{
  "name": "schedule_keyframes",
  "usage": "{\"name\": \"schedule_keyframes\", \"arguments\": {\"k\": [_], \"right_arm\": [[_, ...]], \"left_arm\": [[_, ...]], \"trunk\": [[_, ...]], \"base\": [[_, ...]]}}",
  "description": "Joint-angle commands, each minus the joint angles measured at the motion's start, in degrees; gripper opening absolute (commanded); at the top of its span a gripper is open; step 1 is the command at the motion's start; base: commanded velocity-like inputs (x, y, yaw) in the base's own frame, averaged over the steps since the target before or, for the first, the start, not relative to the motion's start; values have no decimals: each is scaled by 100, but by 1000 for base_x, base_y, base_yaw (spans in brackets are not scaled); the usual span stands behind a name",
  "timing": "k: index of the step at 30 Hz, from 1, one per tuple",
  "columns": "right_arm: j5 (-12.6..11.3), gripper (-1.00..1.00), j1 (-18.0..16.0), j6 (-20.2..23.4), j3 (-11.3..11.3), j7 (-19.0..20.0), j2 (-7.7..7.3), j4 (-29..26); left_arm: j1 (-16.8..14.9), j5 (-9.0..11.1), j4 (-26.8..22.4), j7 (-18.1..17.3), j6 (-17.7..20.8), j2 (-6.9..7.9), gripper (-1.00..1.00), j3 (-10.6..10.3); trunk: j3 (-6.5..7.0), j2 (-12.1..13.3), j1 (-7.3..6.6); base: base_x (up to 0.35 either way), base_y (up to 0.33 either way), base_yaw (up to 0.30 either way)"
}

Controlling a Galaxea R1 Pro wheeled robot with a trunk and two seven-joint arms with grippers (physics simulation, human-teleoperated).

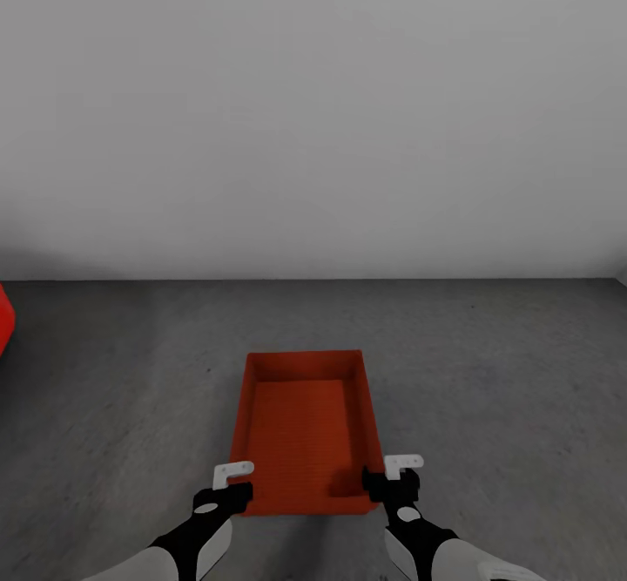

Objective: Move the two storage containers from the living room to the garage. In the garage, place one container on the floor and stack the other container on top of it (either order is fine).

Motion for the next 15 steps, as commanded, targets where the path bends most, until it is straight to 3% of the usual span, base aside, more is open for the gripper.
{"name": "schedule_keyframes", "arguments": {"k": [1, 15], "right_arm": [[60, 100, -4, -15, -47, -24, 2, 6], [60, 100, -4, -15, -47, -24, 2, 6]], "left_arm": [[-5, 55, 3, 27, -23, 1, 100, -49], [-4, 51, 3, 34, -28, 1, 100, -48]], "trunk": [[-4, -2, -1], [-4, -2, -1]], "base": [[0, 0, 0], [0, 0, 0]]}}
